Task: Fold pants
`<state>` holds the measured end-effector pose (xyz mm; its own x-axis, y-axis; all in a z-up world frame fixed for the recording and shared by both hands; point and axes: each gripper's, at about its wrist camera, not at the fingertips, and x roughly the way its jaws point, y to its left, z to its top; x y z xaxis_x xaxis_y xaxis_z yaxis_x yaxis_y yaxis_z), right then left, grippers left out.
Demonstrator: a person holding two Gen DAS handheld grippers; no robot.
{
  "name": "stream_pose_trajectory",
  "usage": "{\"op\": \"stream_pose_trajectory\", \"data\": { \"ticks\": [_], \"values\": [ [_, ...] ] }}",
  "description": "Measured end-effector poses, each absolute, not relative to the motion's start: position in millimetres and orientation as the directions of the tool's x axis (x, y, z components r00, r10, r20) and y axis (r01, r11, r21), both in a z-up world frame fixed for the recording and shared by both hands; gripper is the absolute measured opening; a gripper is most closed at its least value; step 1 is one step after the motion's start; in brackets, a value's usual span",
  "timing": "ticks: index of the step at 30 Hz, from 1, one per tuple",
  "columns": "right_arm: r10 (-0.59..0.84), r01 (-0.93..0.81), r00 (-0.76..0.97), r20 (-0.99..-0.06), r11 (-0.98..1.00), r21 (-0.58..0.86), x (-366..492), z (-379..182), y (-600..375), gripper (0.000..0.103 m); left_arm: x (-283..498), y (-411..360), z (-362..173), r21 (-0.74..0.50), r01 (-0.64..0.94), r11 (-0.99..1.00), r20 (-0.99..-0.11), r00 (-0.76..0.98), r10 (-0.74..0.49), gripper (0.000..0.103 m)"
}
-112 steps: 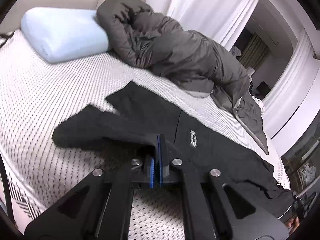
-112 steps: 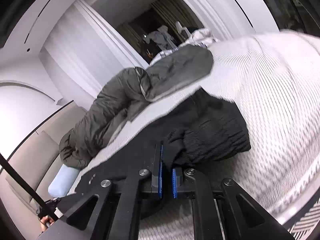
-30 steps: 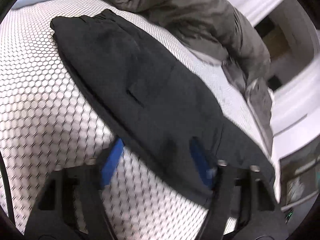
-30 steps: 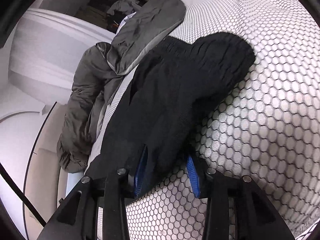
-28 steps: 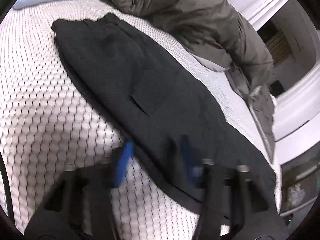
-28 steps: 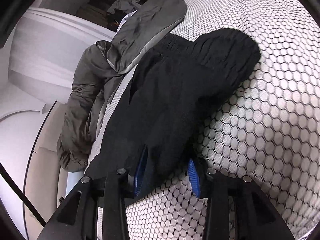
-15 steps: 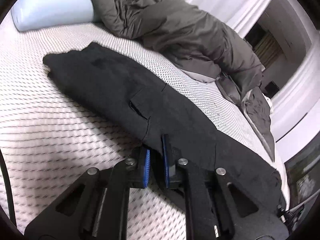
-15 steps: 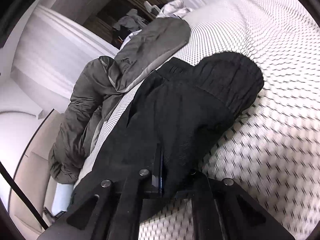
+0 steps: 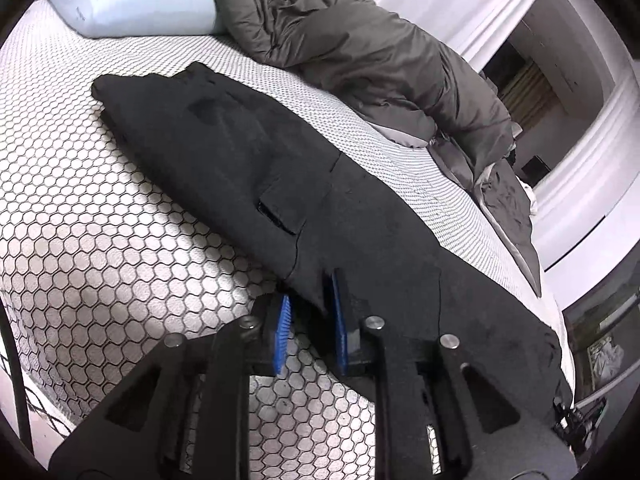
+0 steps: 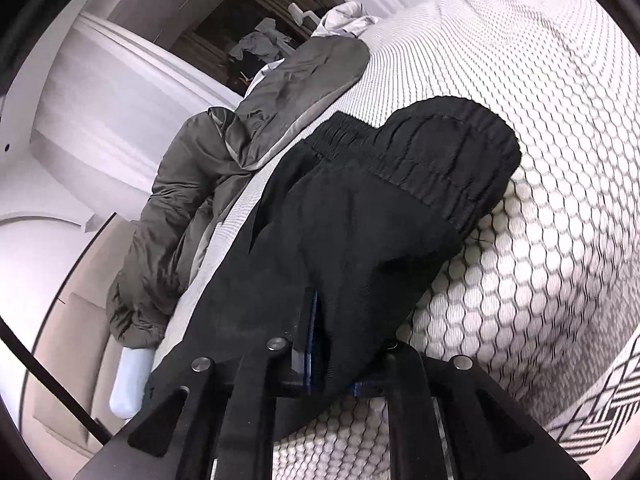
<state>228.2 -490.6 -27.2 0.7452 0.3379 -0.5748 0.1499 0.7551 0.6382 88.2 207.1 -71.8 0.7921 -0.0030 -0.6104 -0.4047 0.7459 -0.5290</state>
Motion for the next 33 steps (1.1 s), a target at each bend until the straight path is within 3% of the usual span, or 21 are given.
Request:
{"op": "stream_pose_trajectory", "data": {
  "ticks": [8, 12, 14, 15, 17, 19, 22, 24, 27, 33],
  "values": [
    [0.271, 0.196, 0.755, -0.598, 0.777, 0.599, 253.2, -27.8, -489.2, 0.011, 84.7, 201.9, -73.3, -0.533, -0.380, 0.756, -0.617, 0.786, -0.039, 0.015],
    [0.287, 0.220, 0.759, -0.584, 0.732, 0.645, 233.7, -23.5, -499.1, 0.022, 70.3, 205.8, -64.8, -0.545, -0.416, 0.728, -0.599, 0.801, 0.009, 0.031],
    [0.247, 0.221, 0.788, -0.564, 0.742, 0.633, 215.1, -15.4, -503.1, 0.034, 64.3, 204.3, -57.5, -0.549, -0.395, 0.737, -0.569, 0.822, 0.018, 0.048],
    [0.221, 0.226, 0.797, -0.562, 0.754, 0.617, 207.9, -12.2, -503.5, 0.048, 61.1, 200.9, -52.7, -0.536, -0.387, 0.751, -0.557, 0.830, 0.030, 0.059],
    [0.174, 0.232, 0.815, -0.552, 0.776, 0.586, 192.3, -6.0, -503.7, 0.054, 57.0, 190.3, -43.5, -0.504, -0.368, 0.782, -0.538, 0.841, 0.049, 0.067],
    [0.150, 0.223, 0.829, -0.539, 0.795, 0.565, 181.8, 0.3, -498.7, 0.063, 57.1, 178.7, -37.7, -0.480, -0.339, 0.809, -0.529, 0.847, 0.041, 0.082],
    [0.138, 0.132, 0.861, -0.490, 0.869, 0.476, 174.8, 18.1, -473.8, 0.090, 62.9, 150.9, -28.6, -0.422, -0.264, 0.868, -0.517, 0.856, 0.009, 0.086],
    [0.165, 0.026, 0.875, -0.454, 0.923, 0.385, 176.4, 29.1, -446.6, 0.101, 69.7, 126.9, -23.8, -0.361, -0.199, 0.911, -0.514, 0.858, -0.016, 0.089],
    [0.207, -0.095, 0.864, -0.459, 0.962, 0.256, 187.2, 33.9, -403.9, 0.103, 85.0, 90.2, -21.4, -0.271, -0.135, 0.953, -0.534, 0.845, -0.032, 0.102],
    [0.331, -0.296, 0.755, -0.566, 0.942, 0.157, 227.2, 20.4, -327.6, 0.103, 121.5, 10.1, -24.8, -0.151, -0.014, 0.988, -0.573, 0.816, -0.076, 0.102]
  ]
}}
